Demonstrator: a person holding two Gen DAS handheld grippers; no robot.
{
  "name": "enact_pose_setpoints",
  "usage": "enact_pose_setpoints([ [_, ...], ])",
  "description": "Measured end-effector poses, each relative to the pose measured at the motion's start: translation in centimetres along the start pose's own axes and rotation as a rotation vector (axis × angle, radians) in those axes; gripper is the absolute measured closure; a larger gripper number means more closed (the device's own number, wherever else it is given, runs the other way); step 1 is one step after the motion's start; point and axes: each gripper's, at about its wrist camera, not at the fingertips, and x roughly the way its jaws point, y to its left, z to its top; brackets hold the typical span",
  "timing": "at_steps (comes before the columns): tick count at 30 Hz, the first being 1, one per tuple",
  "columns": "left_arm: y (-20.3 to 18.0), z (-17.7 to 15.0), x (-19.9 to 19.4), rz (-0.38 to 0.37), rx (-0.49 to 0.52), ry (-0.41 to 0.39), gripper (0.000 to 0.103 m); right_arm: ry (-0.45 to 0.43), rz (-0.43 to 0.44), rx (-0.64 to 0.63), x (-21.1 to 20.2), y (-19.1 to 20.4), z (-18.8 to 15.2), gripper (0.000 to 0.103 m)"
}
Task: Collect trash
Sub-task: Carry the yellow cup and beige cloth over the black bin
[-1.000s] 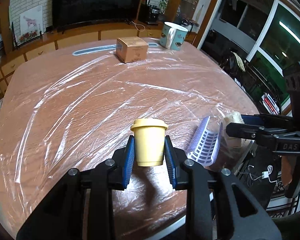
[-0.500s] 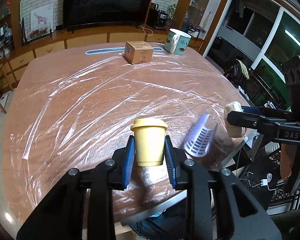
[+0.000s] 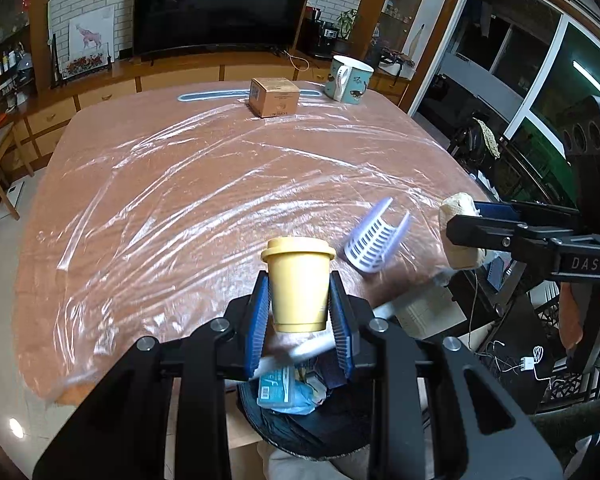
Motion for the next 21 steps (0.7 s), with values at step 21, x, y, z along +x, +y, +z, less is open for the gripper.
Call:
enact_pose_setpoints([
  [21,-3.2,-4.9,-1.6,-0.011,0.014,0.066,0.072,0.061,0.05,-0.025,-1.4,1.3,-4.8,0.053],
])
